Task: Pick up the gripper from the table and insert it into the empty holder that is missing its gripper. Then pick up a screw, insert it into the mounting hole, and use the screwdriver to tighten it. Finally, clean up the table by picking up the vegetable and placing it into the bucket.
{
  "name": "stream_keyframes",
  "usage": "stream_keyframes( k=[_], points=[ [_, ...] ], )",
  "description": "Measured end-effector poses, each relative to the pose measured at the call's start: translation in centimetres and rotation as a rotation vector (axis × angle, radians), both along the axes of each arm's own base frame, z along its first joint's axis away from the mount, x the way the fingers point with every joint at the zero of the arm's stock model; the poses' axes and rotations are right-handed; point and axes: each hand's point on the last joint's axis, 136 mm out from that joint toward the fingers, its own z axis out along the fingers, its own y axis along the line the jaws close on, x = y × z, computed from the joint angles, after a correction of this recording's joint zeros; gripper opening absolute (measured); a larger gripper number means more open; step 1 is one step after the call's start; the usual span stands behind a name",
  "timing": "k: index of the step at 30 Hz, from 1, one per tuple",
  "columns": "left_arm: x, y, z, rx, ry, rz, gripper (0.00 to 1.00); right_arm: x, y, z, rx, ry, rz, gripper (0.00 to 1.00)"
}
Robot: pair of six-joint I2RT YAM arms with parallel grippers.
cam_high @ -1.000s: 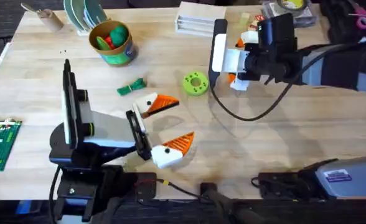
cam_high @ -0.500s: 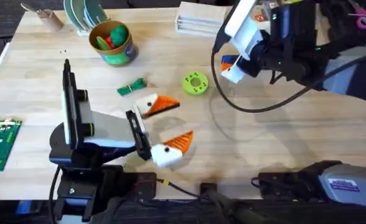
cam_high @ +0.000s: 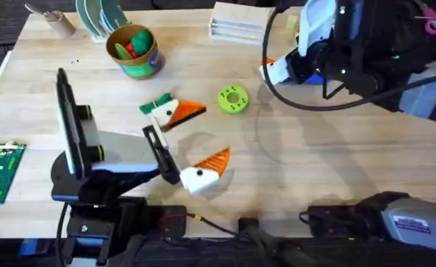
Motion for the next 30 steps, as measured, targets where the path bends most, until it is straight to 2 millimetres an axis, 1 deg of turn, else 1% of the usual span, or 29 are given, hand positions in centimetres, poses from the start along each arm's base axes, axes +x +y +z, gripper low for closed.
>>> stream_keyframes(
  k=[3,5,9,12,14,16,18,20,22,26,30],
  points=[
    [1.4,1.1,1.3,-0.016,0.033,0.122,0.992,0.0,0.0,0.0,0.018,0.007,-0.013,0.994],
    [2.1,2.2,2.8,-0.02,0.054,0.223,0.992,0.0,0.0,0.0,0.024,0.01,-0.018,0.994],
    [2.7,5.0,6.3,-0.014,0.117,0.442,0.991,0.0,0.0,0.0,0.033,0.013,-0.024,0.994],
    [3.0,7.0,8.3,0.019,0.164,0.577,0.992,0.0,0.0,0.0,0.035,0.014,-0.026,0.993],
    [3.4,8.1,9.2,0.066,0.188,0.646,0.992,0.0,0.0,0.0,0.036,0.014,-0.027,0.994],
    [3.9,9.3,9.7,0.137,0.219,0.71,0.991,0.0,0.0,0.0,0.036,0.014,-0.027,0.994],
    [4.6,10.3,9.7,0.219,0.247,0.758,0.992,0.0,0.0,0.0,0.036,0.014,-0.027,0.993],
    [5.6,11.1,9.0,0.316,0.277,0.787,0.992,0.0,0.0,0.0,0.036,0.014,-0.027,0.994],
    [6.6,11.7,7.9,0.41,0.302,0.795,0.992,0.0,0.0,0.0,0.036,0.014,-0.027,0.992],
    [8.4,12.3,4.9,0.59,0.352,0.762,0.992,0.0,0.0,0.0,0.036,0.014,-0.027,0.994],
    [9.5,12.6,2.3,0.703,0.41,0.72,0.993,0.0,0.0,0.0,0.036,0.014,-0.027,0.994]
  ],
)
